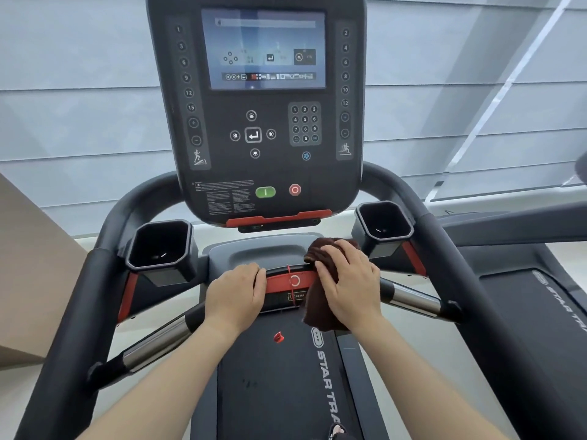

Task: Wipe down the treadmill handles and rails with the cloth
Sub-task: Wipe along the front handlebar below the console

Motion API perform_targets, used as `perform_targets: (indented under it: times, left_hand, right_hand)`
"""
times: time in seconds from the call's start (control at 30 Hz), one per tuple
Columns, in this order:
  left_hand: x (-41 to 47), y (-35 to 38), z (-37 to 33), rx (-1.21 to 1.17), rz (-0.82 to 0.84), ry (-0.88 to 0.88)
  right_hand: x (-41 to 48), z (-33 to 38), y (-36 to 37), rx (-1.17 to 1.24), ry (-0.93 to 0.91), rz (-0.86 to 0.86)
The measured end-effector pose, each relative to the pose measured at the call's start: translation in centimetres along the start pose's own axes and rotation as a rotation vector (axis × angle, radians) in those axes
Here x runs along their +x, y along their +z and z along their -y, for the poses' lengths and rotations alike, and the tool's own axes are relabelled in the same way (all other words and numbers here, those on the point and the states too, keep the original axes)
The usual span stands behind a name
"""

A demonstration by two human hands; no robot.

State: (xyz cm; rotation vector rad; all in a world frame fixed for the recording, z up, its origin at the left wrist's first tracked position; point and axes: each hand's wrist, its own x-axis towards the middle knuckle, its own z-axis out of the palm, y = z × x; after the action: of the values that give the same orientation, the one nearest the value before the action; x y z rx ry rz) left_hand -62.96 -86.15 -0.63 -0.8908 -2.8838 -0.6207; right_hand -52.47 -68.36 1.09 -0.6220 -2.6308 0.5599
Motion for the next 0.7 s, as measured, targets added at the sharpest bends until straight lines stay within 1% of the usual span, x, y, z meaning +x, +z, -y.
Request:
perform_targets:
  times: [0.1,0.23,0.33,0.43,0.53,0.7]
  left_hand:
    - [0.0,-0.2,0.2,-0.041,0.041,-0.017]
    - [-0.9,-1.2,2.7,-0.029,0.061,-0.088]
    - [-3.0,-2.2,5.9,-0.02,0.058,-0.153]
    - [-5.0,-3.2,8.7,0.025,0.056,-0.225]
    - [-6.6,-4.1,11.2,0.079,0.052,-0.249]
    - [-8.3,-5.4,15.0,0.159,0.035,-0.281]
  right_hand:
    - [0.1,0.7,0.2,0.048,-0.005,-0.063]
    - [-0.1,2.6,1.1,0.09,-0.173,-0.08]
    - [-0.3,5.8,2.7,0.042,-0.286,-0.013]
    - [-0.4,9.4,4.4,-0.029,-0.335,0.07]
    - [-0.5,11.8,5.3,-0.036,-0.354,0.136]
    - [-2.0,15.1,6.8,-0.087,-0.471,0.195]
